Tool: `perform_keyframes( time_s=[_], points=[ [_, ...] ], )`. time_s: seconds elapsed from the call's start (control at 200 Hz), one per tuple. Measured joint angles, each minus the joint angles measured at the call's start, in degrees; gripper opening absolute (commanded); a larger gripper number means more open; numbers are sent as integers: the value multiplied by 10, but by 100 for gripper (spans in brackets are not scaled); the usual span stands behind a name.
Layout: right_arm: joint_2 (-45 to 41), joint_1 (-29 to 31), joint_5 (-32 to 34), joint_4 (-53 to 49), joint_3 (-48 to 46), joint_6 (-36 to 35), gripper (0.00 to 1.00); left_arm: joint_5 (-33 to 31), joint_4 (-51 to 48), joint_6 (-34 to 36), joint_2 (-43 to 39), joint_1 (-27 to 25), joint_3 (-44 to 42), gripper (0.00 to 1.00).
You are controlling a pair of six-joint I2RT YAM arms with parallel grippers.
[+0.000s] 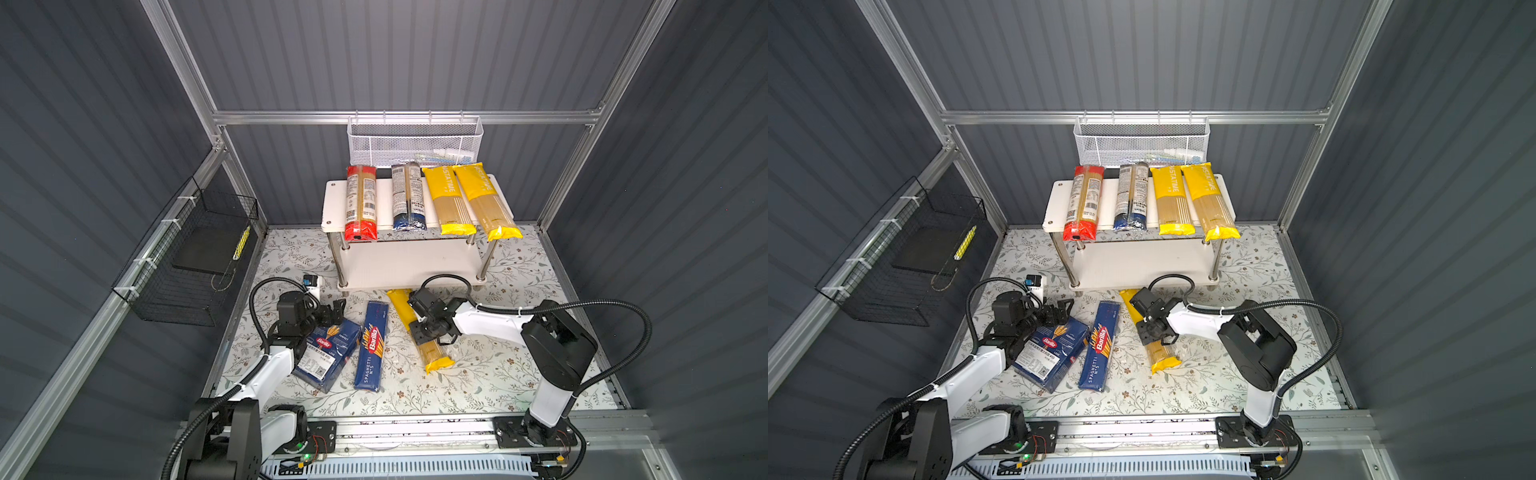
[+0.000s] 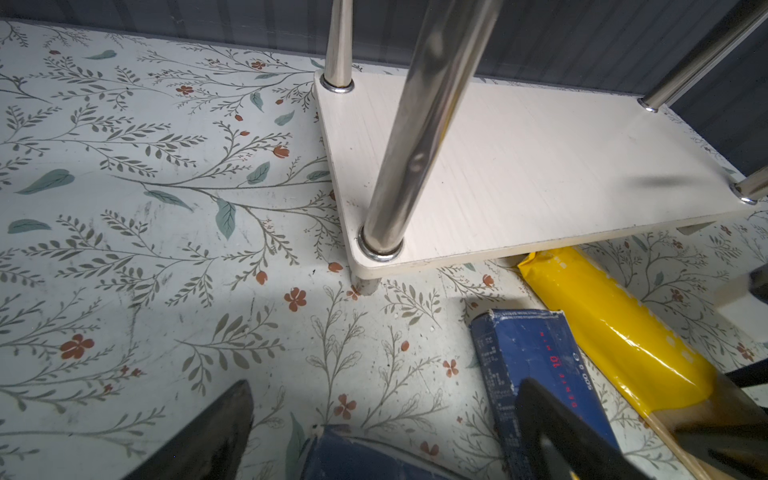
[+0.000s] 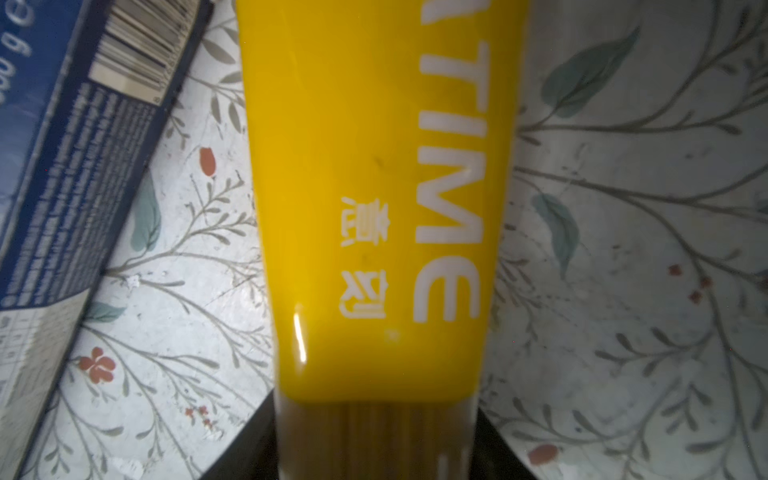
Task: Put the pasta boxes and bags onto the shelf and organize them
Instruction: 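Lift the yellow PASTATIME bag and swing it toward the shelf with the right gripper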
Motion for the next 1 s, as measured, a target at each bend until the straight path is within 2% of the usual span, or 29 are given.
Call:
perform_keyframes(
  time_s=[0.1,0.39,0.75,0.996],
  points=[
    [-4,-1,-4,1,-2,0,44,0,0,0,0,0,0,99],
    [-44,1,-24,-29,-15,-1,35,0,0,0,0,0,0,99],
    [-97,4,-31,-58,-49,1,15,0,0,0,0,0,0,99],
    [-160,4,-32,-59,-85,11,11,0,0,0,0,0,0,99]
  ],
)
